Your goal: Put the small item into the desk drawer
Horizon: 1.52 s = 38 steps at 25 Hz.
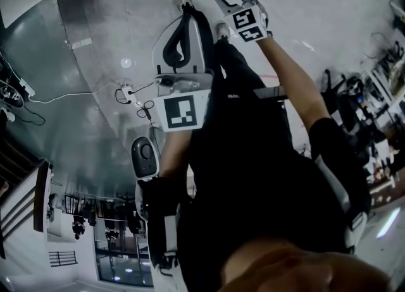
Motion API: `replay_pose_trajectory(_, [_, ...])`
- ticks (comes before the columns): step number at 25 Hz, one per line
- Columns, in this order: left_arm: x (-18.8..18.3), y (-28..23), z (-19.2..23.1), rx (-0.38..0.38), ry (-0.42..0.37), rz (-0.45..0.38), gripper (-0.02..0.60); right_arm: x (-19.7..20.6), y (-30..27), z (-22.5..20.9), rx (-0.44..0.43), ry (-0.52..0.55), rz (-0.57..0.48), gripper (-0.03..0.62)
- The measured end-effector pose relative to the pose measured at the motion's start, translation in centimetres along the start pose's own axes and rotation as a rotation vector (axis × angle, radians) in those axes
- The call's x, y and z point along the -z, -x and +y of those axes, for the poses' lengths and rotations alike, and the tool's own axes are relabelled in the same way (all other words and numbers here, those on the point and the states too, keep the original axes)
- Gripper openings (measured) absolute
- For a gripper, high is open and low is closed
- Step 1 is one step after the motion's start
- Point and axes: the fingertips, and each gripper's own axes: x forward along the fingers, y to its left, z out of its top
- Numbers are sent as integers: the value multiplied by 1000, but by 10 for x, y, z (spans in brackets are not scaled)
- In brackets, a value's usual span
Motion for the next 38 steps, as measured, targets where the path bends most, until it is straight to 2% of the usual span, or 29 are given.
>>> replay_pose_trajectory(11, [35,-26,26,6,29,24,-9,46,-77,-20,47,49,179,175])
replay_pose_trajectory(17, [46,-23,23,17,39,37,-9,65,-86,-20,65,56,254,175])
replay_pose_trajectory(26, [67,-43,45,21,60,57,-9,84,-130,-20,68,41,313,175])
replay_pose_trajectory(38, [74,-51,50,22,82,58,-9,98,-145,-22,69,42,376,175])
